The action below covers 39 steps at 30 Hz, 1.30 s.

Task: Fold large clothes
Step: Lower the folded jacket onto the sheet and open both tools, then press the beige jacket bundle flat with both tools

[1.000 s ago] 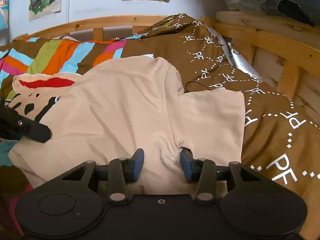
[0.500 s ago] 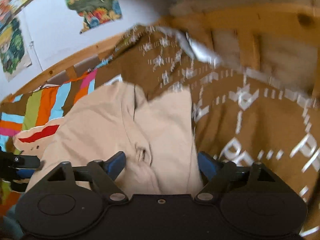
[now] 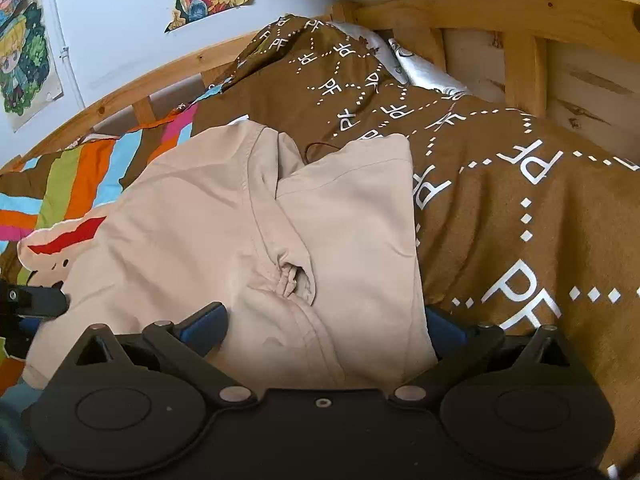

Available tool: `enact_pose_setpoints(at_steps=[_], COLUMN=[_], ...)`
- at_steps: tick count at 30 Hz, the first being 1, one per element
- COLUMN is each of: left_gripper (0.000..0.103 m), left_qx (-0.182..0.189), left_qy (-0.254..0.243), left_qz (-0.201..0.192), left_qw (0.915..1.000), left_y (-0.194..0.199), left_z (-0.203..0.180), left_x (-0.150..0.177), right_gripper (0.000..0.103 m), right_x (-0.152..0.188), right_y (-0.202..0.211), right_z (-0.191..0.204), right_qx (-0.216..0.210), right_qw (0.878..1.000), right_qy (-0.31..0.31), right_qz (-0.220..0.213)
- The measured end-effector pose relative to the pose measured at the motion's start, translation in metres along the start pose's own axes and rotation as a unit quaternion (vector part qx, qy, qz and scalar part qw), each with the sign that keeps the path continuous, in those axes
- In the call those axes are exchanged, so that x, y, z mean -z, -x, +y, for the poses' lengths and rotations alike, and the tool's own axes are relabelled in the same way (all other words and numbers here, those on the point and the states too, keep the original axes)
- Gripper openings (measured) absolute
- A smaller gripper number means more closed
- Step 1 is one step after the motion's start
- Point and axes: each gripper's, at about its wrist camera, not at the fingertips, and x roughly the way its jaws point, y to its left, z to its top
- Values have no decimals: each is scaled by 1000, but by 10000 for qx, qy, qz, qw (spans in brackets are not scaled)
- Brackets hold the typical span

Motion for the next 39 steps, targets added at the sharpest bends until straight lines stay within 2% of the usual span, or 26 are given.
enact_pose_setpoints(at_steps=[8, 17, 26, 28, 32, 35, 39], left_gripper=[102, 103, 103, 102, 102, 102, 102], left_qx=[63, 20, -7, 91, 567, 601, 573], left_qy=[73, 86, 110, 161, 349, 430, 695], left_qz=[-14, -27, -37, -68, -435, -523, -371], left_qw=[10000, 10000, 9999, 9998, 9968, 9959, 9952], left_y=[-3, -7, -9, -8, -1, -3, -16], left_z=[3, 5, 4, 6, 16, 23, 34], left_x=[1, 5, 6, 5, 3, -4, -22], right_gripper=[102, 102, 102, 102, 102, 102, 102], right_x=[8, 28, 36, 37, 38, 39, 39], right_y=[-1, 3, 4, 4, 4, 4, 5], right_z=[2, 3, 1, 1, 1, 1, 1], right_qx=[30, 11, -53, -64, -64, -66, -73], right_qw=[9997, 9972, 9954, 9951, 9948, 9947, 9942], right_qy=[104, 207, 210, 204, 203, 201, 205], right_qz=[-214, -717, -932, -966, -991, -1010, -1052])
